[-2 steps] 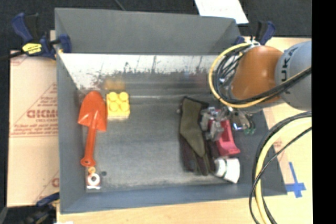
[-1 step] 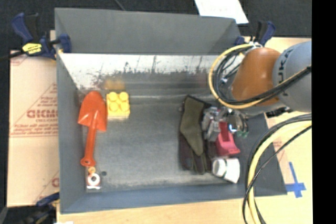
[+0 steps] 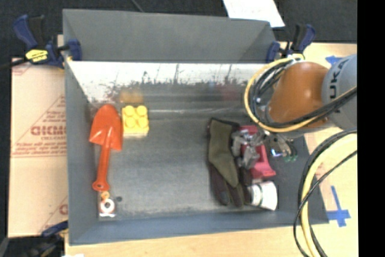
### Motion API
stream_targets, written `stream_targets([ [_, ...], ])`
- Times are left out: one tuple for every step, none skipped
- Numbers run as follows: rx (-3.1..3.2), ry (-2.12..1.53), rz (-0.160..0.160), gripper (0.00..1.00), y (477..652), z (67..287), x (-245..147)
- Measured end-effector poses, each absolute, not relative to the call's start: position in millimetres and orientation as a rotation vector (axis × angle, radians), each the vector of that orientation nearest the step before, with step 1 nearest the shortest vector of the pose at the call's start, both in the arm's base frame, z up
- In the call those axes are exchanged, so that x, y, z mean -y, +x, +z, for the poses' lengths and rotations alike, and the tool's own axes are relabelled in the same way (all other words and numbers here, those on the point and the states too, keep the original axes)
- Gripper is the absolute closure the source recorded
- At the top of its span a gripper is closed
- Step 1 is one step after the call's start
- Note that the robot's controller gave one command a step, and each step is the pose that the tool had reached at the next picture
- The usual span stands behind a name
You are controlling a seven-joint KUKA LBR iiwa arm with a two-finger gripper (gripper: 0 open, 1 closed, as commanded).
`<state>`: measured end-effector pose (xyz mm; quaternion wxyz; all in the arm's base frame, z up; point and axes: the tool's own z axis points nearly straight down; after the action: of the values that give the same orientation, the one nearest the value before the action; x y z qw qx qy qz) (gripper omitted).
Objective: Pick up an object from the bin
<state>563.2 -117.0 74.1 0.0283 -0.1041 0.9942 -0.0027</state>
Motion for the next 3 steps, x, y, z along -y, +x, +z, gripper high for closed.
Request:
stream_targets([
  [-3.079, -0.012, -0.007, 1.00, 504.8, 74, 114],
  [-3.051, -0.422, -0.015, 1.00, 536.3, 72, 114],
  [-3.044, -0.329, -0.020, 1.00, 498.2, 73, 116],
])
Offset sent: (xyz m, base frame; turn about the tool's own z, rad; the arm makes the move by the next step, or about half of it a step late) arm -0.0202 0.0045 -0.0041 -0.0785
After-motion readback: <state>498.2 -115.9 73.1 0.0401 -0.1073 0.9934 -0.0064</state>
